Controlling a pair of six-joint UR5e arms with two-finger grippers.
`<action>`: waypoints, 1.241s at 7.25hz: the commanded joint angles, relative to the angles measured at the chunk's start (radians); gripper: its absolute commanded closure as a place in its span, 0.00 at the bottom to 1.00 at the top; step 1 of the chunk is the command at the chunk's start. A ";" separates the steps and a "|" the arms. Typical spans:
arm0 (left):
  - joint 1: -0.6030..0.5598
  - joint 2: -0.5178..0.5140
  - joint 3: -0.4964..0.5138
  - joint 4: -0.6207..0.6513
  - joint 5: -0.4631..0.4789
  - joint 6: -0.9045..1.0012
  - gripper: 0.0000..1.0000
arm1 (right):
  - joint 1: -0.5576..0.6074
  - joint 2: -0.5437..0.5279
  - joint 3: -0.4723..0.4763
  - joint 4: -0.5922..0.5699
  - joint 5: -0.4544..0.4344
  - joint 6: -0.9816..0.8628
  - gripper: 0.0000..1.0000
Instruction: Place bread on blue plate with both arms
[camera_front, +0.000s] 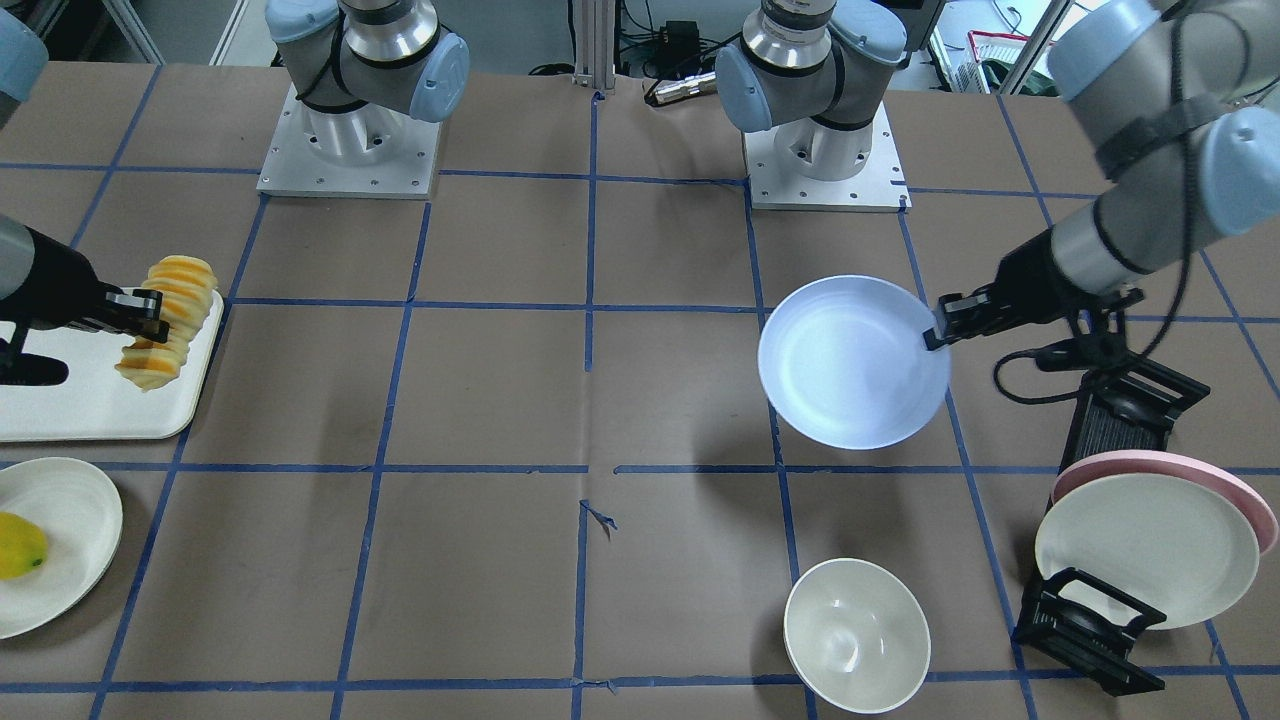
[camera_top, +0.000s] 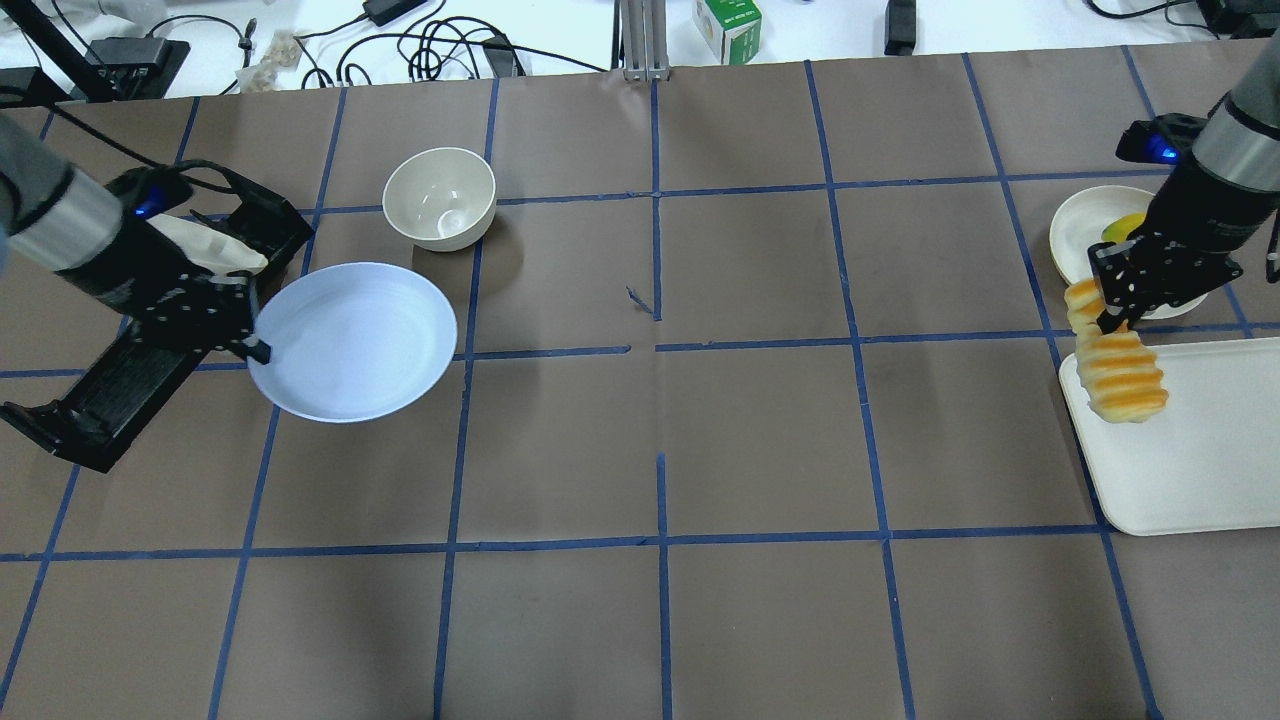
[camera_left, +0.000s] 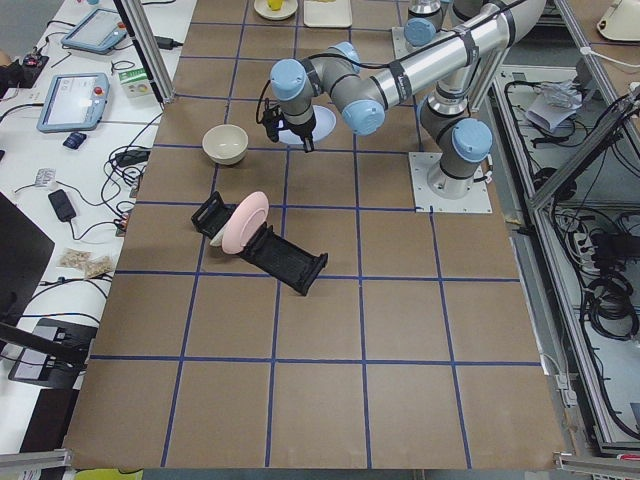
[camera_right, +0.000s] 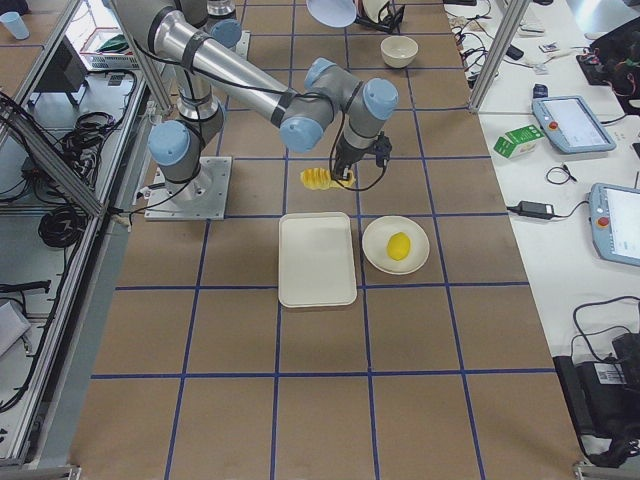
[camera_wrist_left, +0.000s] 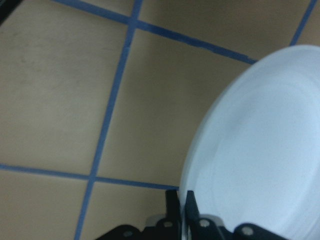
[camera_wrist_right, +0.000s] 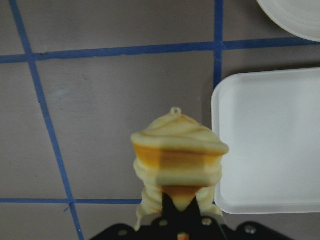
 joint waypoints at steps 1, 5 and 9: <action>-0.219 -0.034 -0.152 0.365 -0.084 -0.256 1.00 | 0.095 -0.004 -0.007 0.002 0.073 0.098 1.00; -0.442 -0.175 -0.222 0.678 -0.103 -0.588 1.00 | 0.253 0.011 -0.034 -0.038 0.070 0.236 1.00; -0.516 -0.246 -0.243 0.807 -0.098 -0.695 0.06 | 0.432 0.074 -0.034 -0.194 0.113 0.400 1.00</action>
